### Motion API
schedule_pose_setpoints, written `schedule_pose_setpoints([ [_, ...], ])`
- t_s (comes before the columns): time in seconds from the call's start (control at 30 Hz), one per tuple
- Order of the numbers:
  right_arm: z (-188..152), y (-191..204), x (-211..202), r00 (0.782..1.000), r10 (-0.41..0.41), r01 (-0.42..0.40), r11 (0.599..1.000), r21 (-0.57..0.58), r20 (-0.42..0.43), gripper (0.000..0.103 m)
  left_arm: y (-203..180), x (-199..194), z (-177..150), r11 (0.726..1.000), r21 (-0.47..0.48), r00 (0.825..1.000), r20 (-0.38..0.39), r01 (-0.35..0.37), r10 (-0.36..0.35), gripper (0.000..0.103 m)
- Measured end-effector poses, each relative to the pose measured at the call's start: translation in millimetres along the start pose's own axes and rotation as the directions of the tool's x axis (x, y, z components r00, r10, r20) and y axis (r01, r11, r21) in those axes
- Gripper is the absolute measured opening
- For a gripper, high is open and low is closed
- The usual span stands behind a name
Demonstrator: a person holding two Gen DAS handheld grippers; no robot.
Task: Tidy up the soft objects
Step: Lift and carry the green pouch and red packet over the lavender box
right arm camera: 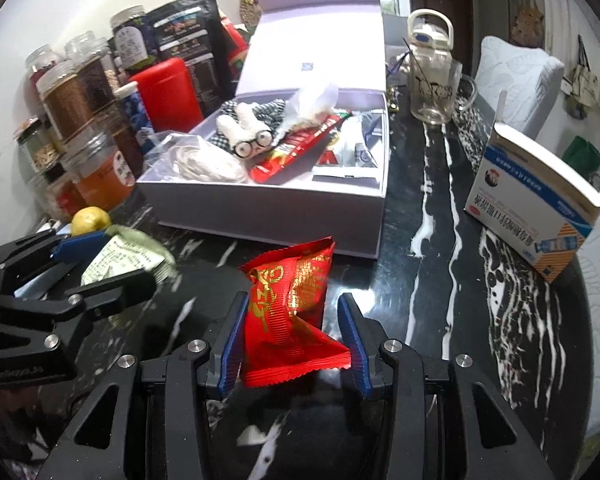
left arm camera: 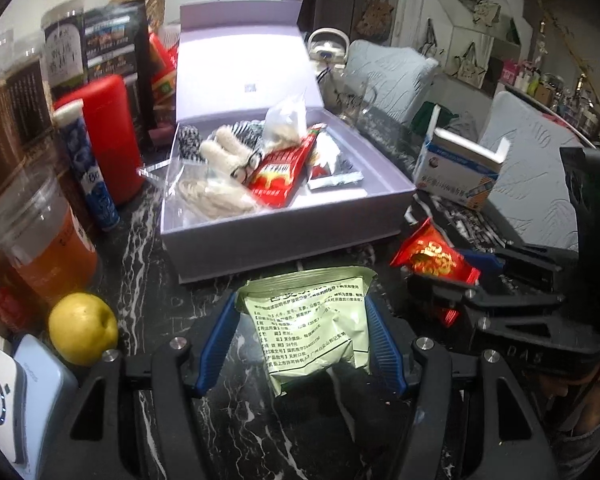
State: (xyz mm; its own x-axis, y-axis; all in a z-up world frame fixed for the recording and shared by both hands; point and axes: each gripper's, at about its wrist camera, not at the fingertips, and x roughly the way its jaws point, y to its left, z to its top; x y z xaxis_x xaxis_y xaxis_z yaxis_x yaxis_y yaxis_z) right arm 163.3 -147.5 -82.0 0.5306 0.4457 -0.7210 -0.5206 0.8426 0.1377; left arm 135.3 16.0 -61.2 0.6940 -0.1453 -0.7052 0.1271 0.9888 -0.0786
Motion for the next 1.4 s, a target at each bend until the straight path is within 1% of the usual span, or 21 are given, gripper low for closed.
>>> schedule_pose_setpoints([
  [0.17,-5.1,10.7,-22.0,1.000,0.008,-0.007,1.000,-0.009,0.026,0.044,-4.2,-17.1,1.7,1.000,0.010,0.999,0.038,0.009,-0.010,0.063],
  [0.3,-10.3,18.6,-35.8,0.999,-0.001,0.001,1.000,-0.015,0.039,0.044,-9.1,-32.1,2.2,0.999,0.032,0.997,0.072,0.031,-0.034,0.063],
  [0.47,-13.2,27.3,-54.9,0.998,-0.012,0.013,1.000,-0.017,0.069,0.044,-11.1,-51.0,8.2,0.998,0.057,0.991,0.125,0.037,-0.044,0.063],
  [0.6,-9.8,34.3,-74.3,0.994,-0.023,0.025,0.999,-0.022,0.109,0.044,-11.5,-67.3,16.7,0.996,0.071,0.984,0.169,0.051,-0.062,0.063],
  [0.77,-0.3,43.5,-103.4,0.983,-0.033,0.041,0.998,-0.045,0.179,0.044,-11.7,-86.4,31.7,0.994,0.091,0.968,0.239,0.058,-0.078,0.063],
  [0.9,13.6,52.4,-120.6,0.973,-0.037,0.059,0.994,-0.090,0.228,0.044,-12.9,-103.5,49.7,0.993,0.108,0.946,0.312,0.052,-0.083,0.063],
  [1.0,26.5,56.3,-132.7,0.963,-0.037,0.069,0.992,-0.110,0.268,0.044,-13.9,-117.8,64.5,0.992,0.118,0.926,0.369,0.045,-0.085,0.063],
  [1.03,33.1,57.4,-139.0,0.957,-0.031,0.067,0.991,-0.117,0.289,0.044,-14.1,-122.9,71.8,0.992,0.121,0.916,0.392,0.039,-0.084,0.063],
  [1.1,44.0,58.9,-146.4,0.948,-0.021,0.065,0.990,-0.127,0.317,0.044,-14.1,-129.5,81.6,0.992,0.124,0.902,0.423,0.034,-0.083,0.063],
  [1.23,71.9,61.2,-160.2,0.924,0.005,0.065,0.983,-0.170,0.383,0.044,-16.8,-141.2,102.9,0.992,0.121,0.860,0.509,-0.039,-0.028,0.063],
  [1.3,85.9,61.4,-161.8,0.917,0.016,0.062,0.981,-0.183,0.399,0.044,-17.2,-142.6,113.6,0.991,0.123,0.848,0.529,-0.043,-0.029,0.063],
  [1.4,103.4,57.7,-158.8,0.912,0.039,0.041,0.981,-0.187,0.408,0.044,-16.6,-139.5,125.0,0.992,0.120,0.839,0.544,-0.049,-0.024,0.063],
])
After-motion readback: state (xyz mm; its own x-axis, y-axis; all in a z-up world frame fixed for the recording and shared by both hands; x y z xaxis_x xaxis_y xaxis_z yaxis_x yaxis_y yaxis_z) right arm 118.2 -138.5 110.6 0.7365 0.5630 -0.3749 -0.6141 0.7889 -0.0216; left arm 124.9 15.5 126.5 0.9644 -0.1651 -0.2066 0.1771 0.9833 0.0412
